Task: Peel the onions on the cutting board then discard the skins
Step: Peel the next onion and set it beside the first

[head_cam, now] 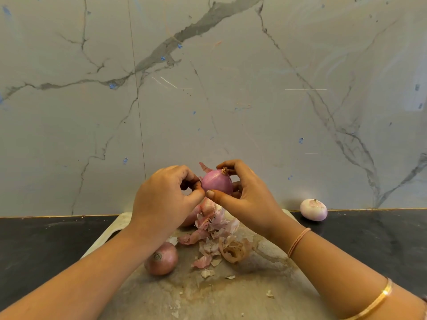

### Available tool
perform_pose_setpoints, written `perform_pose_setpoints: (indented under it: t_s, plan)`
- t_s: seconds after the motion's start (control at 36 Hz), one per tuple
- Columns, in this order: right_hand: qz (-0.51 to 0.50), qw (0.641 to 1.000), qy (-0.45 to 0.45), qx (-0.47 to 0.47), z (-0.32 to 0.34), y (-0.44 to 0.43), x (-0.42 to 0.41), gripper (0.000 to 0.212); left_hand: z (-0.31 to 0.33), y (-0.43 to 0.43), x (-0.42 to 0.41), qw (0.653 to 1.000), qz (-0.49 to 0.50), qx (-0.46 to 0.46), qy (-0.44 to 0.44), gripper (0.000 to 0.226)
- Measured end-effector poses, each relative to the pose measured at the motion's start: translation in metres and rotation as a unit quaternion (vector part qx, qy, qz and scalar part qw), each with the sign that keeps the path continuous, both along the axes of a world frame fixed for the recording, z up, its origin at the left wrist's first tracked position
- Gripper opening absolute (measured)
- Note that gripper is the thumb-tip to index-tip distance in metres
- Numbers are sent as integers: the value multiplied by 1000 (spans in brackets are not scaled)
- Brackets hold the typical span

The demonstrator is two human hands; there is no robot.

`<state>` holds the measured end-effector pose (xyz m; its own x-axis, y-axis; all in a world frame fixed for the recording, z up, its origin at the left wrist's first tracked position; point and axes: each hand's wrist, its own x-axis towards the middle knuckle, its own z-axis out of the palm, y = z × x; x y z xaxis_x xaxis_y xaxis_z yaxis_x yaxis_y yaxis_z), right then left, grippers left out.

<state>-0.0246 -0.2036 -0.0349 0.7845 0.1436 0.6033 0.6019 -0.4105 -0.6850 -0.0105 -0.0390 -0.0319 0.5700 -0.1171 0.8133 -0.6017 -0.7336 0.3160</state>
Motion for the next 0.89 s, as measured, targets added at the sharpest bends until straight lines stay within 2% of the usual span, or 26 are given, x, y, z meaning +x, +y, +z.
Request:
perform_pose_setpoints:
  t_s: [0.22, 0.36, 0.42, 0.5, 0.58, 0.67, 0.78, 0.89]
  plan:
    - [53, 988, 99, 109, 5, -4, 1, 61, 2, 5, 5, 999, 20, -35, 37, 13]
    - [115, 946, 172, 250, 8, -9, 4, 45, 3, 7, 6, 995, 43, -34, 78, 10]
    - [120, 933, 182, 284, 8, -11, 5, 45, 2, 7, 6, 994, 51, -22, 92, 10]
    - [110, 935, 192, 278, 8, -11, 5, 57, 0, 9, 10, 995, 32, 3, 98, 4]
    - [81, 944, 211, 239, 6, -9, 7, 63, -3, 8, 10, 993, -89, 26, 69, 29]
    - [66, 951, 226, 199, 6, -6, 6, 64, -3, 4, 7, 980, -178, 86, 6, 46]
    - [60, 954, 231, 182, 8, -6, 1, 43, -3, 3, 11, 972, -191, 124, -63, 46]
    - [52, 955, 235, 172, 8, -4, 0, 43, -1, 7, 14, 971, -183, 126, -93, 38]
